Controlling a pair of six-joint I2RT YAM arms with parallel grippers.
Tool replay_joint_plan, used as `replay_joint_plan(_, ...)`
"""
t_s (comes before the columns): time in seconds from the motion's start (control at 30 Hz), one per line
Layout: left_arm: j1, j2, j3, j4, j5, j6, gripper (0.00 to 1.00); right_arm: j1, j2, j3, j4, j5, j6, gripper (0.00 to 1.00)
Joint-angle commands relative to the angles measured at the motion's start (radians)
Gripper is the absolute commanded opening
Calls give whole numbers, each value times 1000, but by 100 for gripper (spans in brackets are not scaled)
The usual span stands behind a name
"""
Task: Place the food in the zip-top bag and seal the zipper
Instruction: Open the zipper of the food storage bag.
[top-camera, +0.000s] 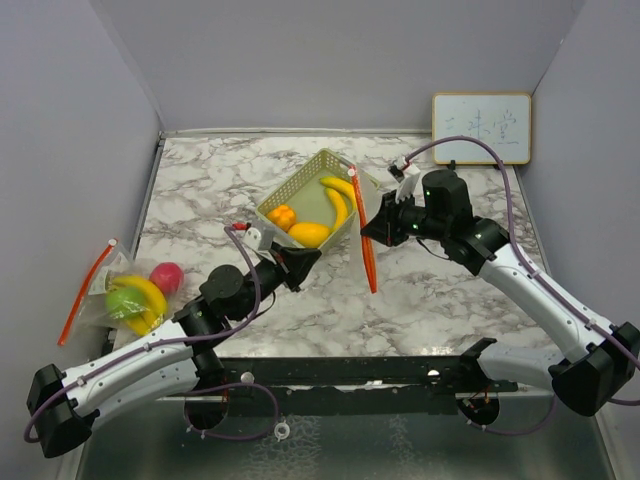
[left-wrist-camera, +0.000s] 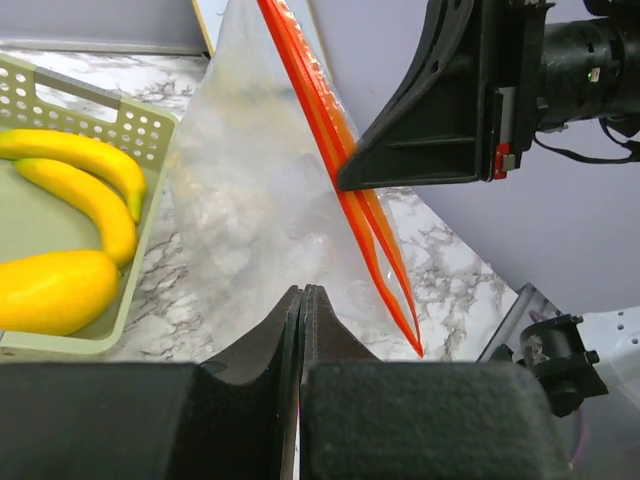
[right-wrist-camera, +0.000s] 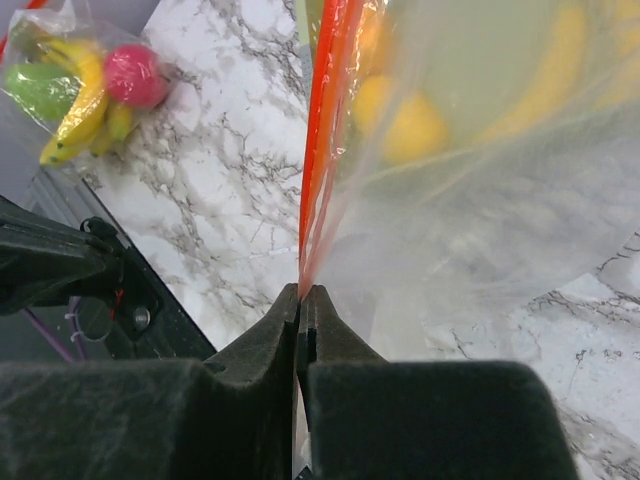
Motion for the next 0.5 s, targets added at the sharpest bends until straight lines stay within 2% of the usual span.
replay_joint_plan(0.0,2,25,11,14,25,16,1,-3,-27,12,55,-67,-3,2)
replay_joint_plan(0.1,2,73,-16,157,164,-4,25,-3,-26,12,121,-154,30,2)
replay_joint_plan(0.2,1,110,-43,294,274,-33,40,-3,-29,23,166,-224,53,2)
replay_joint_plan(0.47,2,178,-37,437,381,-81,46,-4,-29,25,226,-311,95,2)
